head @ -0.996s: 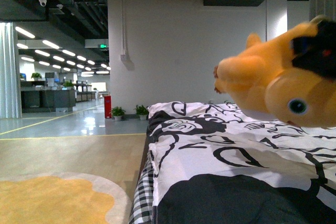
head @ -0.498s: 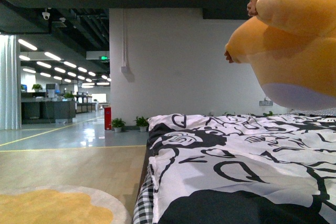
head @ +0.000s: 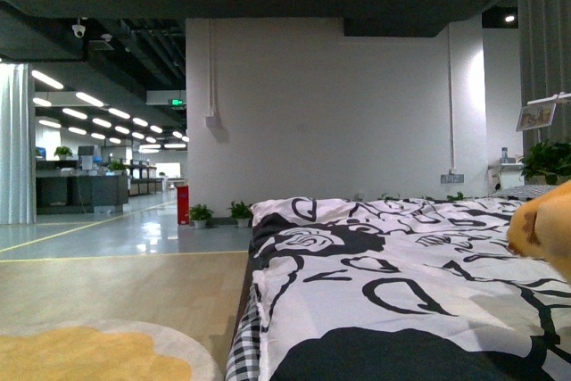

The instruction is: Put away toys

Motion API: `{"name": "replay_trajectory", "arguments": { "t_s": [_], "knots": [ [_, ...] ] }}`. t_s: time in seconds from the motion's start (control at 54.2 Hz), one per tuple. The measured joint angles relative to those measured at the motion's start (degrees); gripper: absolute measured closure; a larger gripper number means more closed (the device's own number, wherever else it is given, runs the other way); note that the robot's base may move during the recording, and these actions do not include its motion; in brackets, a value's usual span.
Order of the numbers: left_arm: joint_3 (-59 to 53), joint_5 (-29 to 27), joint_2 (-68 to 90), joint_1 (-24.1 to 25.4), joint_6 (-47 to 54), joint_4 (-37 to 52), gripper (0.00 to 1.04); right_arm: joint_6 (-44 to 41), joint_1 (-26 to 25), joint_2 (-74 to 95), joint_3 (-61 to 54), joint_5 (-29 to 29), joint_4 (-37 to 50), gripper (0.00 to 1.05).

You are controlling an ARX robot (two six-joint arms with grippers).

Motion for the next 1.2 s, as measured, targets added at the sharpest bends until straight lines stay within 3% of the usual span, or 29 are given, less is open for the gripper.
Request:
{"name": "replay_trajectory", "arguments": {
  "t_s": [0.443, 1.199],
  "knots": [
    [0.0, 0.0, 0.0, 0.0, 0.0, 0.0, 0.06, -1.2, 0.2, -11.4, -17.5, -0.8, 6.8, 0.97],
    [0.0, 0.0, 0.0, 0.0, 0.0, 0.0, 0.06, -1.2, 0.2, -25.1, -27.4, -0.7, 3.7, 0.97]
  ]
}}
